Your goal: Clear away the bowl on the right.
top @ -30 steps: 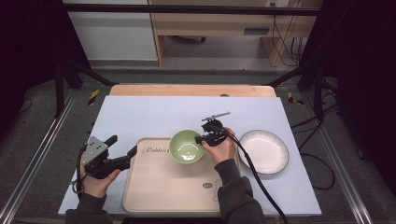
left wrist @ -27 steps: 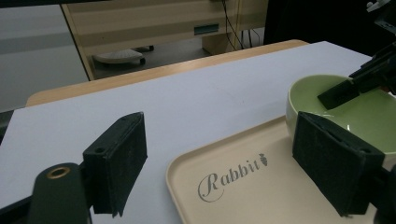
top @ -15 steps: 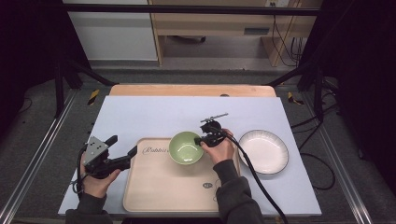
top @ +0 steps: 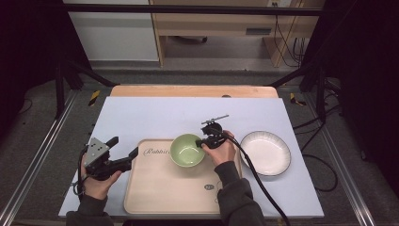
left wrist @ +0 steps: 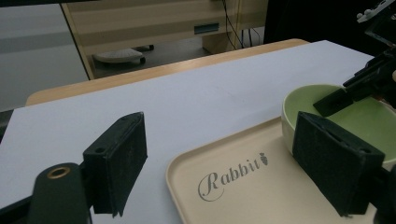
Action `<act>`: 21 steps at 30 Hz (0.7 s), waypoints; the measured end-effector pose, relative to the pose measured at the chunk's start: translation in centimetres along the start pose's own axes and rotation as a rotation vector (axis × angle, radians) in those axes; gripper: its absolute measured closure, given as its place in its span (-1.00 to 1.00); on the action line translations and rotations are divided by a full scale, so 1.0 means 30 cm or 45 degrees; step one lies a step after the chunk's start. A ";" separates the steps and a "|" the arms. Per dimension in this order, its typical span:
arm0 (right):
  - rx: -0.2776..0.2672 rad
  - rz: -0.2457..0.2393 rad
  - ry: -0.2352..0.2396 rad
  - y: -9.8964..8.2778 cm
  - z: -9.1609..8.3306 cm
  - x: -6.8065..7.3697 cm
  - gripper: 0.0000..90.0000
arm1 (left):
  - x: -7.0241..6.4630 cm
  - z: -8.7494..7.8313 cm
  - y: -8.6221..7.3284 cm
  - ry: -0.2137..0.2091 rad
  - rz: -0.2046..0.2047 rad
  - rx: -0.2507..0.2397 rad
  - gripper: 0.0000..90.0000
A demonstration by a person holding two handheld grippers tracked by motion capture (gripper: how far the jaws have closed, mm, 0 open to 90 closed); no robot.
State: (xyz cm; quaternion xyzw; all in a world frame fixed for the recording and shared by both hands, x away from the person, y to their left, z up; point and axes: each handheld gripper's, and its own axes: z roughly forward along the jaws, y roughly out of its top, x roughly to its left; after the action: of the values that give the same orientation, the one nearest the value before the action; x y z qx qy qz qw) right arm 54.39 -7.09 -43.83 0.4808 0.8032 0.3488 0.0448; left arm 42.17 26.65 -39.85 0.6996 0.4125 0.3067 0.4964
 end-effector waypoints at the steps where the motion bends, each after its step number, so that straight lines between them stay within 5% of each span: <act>1: 0.000 -0.003 0.000 0.000 0.000 -0.001 0.85 | 0.000 0.000 0.000 0.000 0.000 -0.001 -0.61; 21: 0.013 0.005 -0.006 0.000 0.002 -0.019 0.85 | -0.002 0.001 0.000 0.000 0.003 0.001 -0.61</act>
State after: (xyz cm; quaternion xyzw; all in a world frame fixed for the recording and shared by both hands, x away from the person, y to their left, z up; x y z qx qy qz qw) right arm 54.71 -7.54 -44.02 0.4832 0.8040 0.3438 0.0436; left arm 42.18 26.58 -39.88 0.7003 0.4119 0.3069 0.4957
